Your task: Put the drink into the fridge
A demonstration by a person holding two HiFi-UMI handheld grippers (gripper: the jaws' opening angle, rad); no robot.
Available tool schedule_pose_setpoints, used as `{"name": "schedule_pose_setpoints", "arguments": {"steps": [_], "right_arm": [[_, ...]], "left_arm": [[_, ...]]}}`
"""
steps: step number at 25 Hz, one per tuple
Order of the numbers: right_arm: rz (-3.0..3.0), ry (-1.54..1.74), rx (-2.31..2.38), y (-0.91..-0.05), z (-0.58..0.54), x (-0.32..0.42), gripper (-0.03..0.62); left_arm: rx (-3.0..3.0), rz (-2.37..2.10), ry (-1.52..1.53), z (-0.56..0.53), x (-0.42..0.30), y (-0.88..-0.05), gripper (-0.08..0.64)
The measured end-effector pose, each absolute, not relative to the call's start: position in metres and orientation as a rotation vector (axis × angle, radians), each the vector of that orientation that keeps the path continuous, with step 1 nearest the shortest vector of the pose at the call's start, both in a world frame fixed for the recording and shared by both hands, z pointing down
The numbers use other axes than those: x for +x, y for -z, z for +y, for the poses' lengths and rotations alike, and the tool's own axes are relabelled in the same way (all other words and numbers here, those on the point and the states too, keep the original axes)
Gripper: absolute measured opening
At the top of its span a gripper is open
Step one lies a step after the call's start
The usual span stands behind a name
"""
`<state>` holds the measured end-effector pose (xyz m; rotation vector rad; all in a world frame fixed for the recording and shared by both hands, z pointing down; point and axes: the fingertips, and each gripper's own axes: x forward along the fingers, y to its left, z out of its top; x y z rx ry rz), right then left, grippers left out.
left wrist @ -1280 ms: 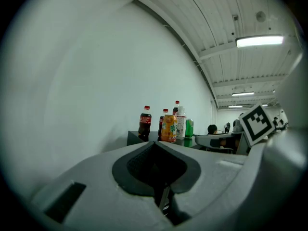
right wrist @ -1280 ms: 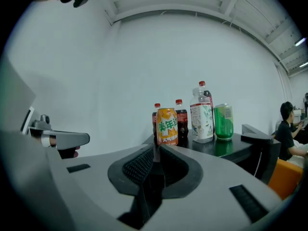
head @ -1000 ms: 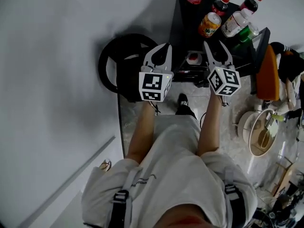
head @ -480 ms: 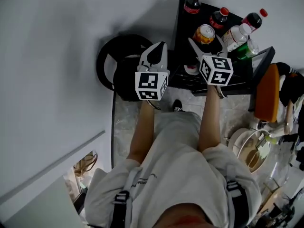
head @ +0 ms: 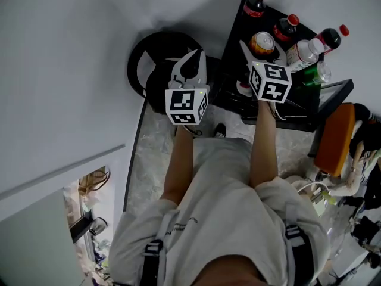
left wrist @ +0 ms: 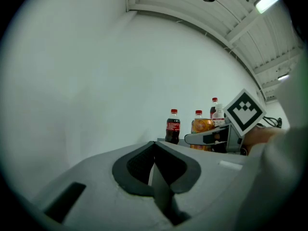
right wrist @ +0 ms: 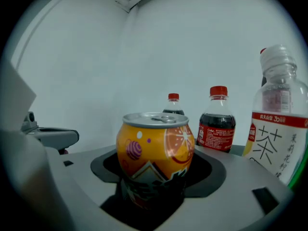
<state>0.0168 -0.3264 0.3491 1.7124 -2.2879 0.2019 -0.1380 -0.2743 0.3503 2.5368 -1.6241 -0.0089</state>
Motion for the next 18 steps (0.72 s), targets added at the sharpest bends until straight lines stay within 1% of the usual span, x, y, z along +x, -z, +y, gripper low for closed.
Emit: {"name": "schedule_pose_setpoints", "arguments": {"steps": [8, 12, 18], "right_arm": [[-2.408, -0.077, 1.607, -0.345, -0.290, 0.005, 0.339], [-2.442, -0.021, 1.659, -0.332, -0.270, 0.021, 0.339], [-2.542, -0.029, 1.774, -0.305, -0.243, 0.047, 0.337]], "left_arm": [[2.408, -1.758, -0.029, -0.229, -0.155, -0.371, 0.009], [2.407, -1.725, -0.019, -0.220, -0.141, -0.387, 0.009], [2.421, -1.695, -0.073, -0.191, -0.126, -0.387, 0.009]]}}
